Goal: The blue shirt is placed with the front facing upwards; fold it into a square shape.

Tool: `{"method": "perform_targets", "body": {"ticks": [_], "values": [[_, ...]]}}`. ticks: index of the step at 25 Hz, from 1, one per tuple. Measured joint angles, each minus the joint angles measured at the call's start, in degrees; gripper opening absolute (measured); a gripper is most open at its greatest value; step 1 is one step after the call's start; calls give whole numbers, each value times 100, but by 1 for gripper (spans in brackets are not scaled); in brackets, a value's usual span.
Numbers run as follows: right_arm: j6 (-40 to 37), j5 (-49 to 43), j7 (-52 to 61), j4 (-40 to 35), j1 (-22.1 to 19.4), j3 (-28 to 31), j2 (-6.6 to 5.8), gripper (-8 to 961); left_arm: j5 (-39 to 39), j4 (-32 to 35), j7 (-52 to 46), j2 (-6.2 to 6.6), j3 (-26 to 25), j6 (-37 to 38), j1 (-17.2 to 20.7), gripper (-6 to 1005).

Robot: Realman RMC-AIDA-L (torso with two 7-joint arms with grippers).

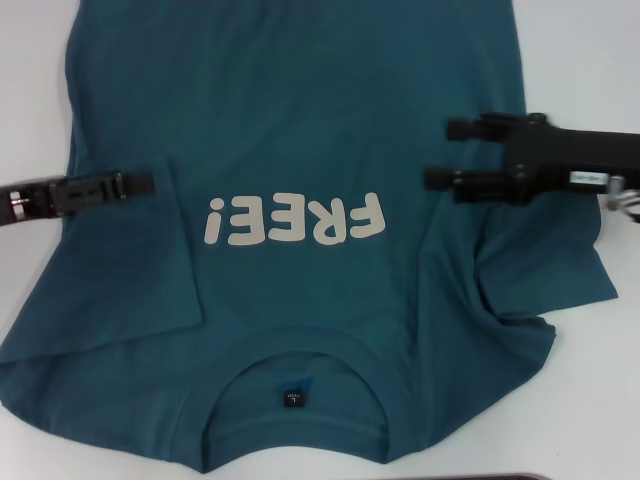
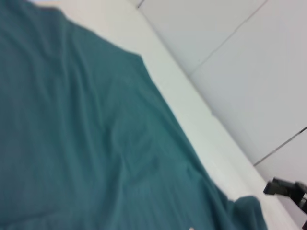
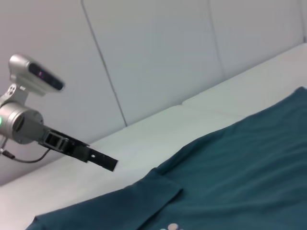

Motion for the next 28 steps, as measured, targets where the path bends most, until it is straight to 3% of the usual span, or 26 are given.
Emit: {"method": "perform_targets", "body": {"ticks": [4,14,20,28], "values": [[-249,-23,401,-232,-307,175,-198,925,-138,43,220,-23,13,74,11,870],[-693,-326,1256,-640,-974,338,-623,925,-107,111,833,-99,323,12,13,882],[-703,-682,1619,-745,-1127,586,-654,924,-95,123,955,-109,335,-76,105,884],[-444,-1021,1755,-879,-1126,1116,-587,924,-95,182,955,-119,343,-97,133,874]]}}
